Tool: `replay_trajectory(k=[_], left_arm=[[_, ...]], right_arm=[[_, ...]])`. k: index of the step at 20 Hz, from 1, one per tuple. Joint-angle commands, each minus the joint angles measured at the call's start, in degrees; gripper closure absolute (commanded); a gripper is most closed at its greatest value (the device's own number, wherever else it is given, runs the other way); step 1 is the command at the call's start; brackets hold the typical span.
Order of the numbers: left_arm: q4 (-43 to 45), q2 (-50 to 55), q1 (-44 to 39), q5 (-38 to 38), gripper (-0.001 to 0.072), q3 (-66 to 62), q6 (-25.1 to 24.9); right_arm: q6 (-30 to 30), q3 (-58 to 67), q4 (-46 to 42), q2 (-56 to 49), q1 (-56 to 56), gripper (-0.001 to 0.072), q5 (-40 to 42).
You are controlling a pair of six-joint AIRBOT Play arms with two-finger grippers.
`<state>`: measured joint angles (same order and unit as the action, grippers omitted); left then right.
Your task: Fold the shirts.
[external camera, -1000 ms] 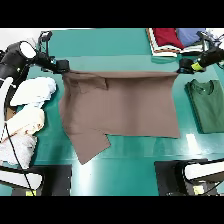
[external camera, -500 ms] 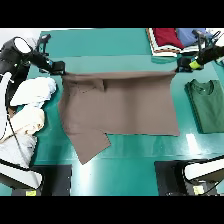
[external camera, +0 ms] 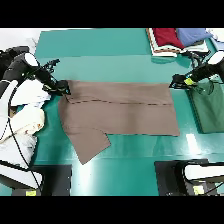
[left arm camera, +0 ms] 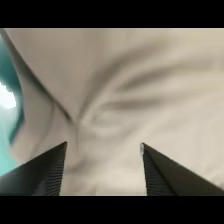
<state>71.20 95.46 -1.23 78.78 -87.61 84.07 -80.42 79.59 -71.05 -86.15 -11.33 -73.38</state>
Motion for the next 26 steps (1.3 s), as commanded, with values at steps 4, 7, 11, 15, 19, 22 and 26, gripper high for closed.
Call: replay_trajectory(k=[4, 7, 11, 15, 19, 22, 26], left_arm=[[3.19, -20.74, -0.09, -3.13, 0.0171, 24.15, 4.50], [2.62, -33.97, -0.09, -6.29, 0.0171, 43.63, 7.21], [-6.80, -41.81, -0.11, -11.19, 0.0172, 59.25, 6.80], [-12.39, -41.94, -8.92, -19.93, 0.0172, 62.90, 5.49], [-15.26, -41.97, -13.07, -26.27, 0.0320, 62.73, 7.58], [-13.86, -42.03, -13.07, -22.27, 0.0681, 60.57, 6.71], [-11.63, -42.07, -13.07, -19.12, 0.0681, 56.68, 5.84]], right_arm=[[-0.48, -8.15, 1.01, 12.37, -0.07, 0.0377, -2.97], [-0.48, -12.76, 1.55, 18.25, -0.04, 0.0377, -1.05], [-0.50, -14.32, 5.33, 21.16, -0.04, 0.0377, 1.29], [-0.52, -14.32, 7.06, 21.22, 0.22, 0.0377, 1.20], [-0.50, -14.34, 6.29, 21.24, -0.09, 0.0381, -2.54], [-0.50, -14.56, 0.26, 21.27, -2.73, 0.0407, -7.89], [-0.52, -25.31, -4.72, 24.09, -12.20, 0.0405, -12.15]])
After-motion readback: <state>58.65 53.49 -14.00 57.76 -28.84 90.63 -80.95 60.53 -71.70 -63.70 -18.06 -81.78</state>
